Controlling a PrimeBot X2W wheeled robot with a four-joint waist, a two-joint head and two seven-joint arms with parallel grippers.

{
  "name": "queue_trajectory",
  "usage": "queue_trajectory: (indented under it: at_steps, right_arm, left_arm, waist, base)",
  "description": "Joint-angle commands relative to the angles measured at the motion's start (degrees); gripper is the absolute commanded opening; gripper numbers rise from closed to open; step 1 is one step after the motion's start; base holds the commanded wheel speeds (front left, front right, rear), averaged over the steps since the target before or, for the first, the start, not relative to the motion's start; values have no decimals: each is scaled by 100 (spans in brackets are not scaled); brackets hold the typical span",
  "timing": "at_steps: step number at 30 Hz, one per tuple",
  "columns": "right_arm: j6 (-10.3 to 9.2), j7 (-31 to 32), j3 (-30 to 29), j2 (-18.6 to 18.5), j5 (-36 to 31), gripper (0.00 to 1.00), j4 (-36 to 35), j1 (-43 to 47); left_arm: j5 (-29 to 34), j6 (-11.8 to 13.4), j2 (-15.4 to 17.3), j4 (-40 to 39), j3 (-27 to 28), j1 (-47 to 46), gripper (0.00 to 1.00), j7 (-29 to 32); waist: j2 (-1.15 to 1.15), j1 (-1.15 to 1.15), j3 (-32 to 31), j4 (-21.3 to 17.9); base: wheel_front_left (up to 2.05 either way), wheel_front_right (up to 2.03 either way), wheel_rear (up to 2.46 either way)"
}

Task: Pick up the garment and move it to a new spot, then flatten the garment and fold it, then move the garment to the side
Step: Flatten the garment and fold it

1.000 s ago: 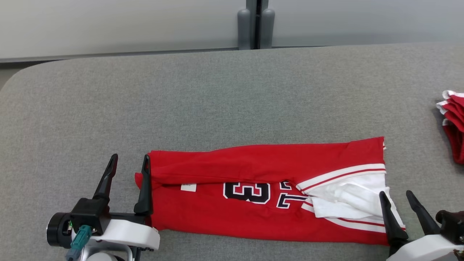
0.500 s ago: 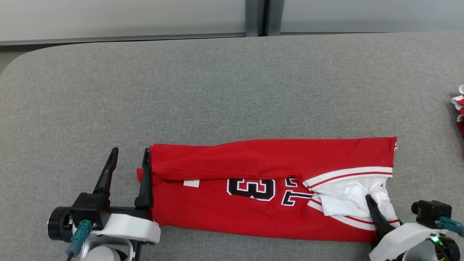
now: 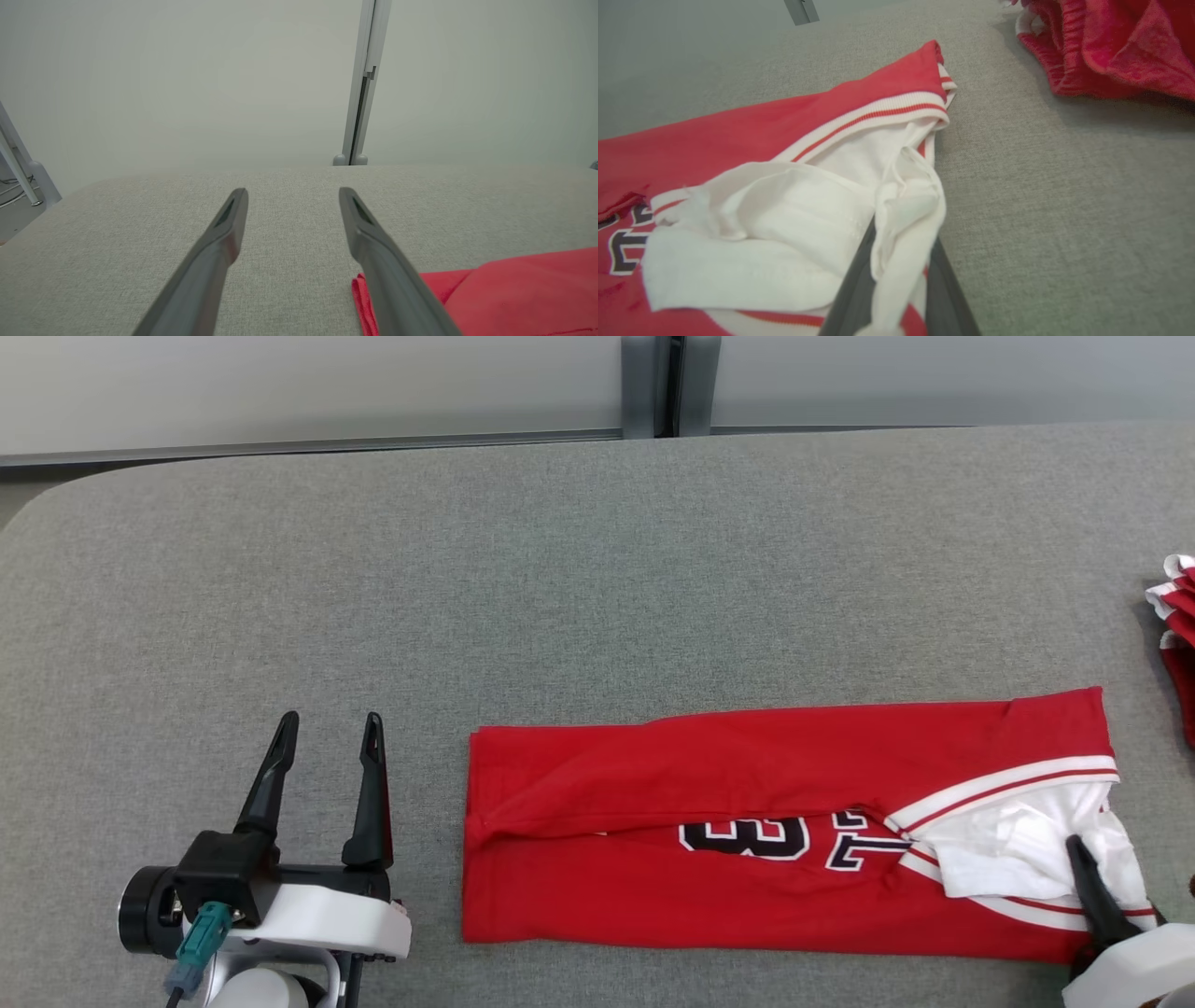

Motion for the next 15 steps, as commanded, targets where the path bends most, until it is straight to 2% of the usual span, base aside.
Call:
queue_trajectory:
  at_steps: [1, 5, 9, 15]
  right_arm:
    - [-14, -37, -71, -81, -9, 0, -18, 36]
    - [-14, -66, -168, -212, -234, 0, -423, 18]
    - [-13, 130, -37, -291, -842, 0, -1315, -122]
    - [-13, 869, 703, -162, -1461, 0, -2670, -416]
  left_arm:
    - [48, -44, 15, -23, 39, 30, 100, -23]
    - [46, -28, 10, -37, 95, 97, 100, -22]
    - [42, -10, 16, -73, 163, 140, 100, -23]
    - [37, -72, -17, -78, 158, 118, 100, -23]
  waist:
    - [0, 0, -17, -12]
    - [0, 0, -77, -76]
    - [0, 0, -133, -176]
    - [0, 0, -198, -218]
  base:
    - [0, 0, 0]
    - [0, 0, 0]
    - [0, 0, 0]
    - [0, 0, 0]
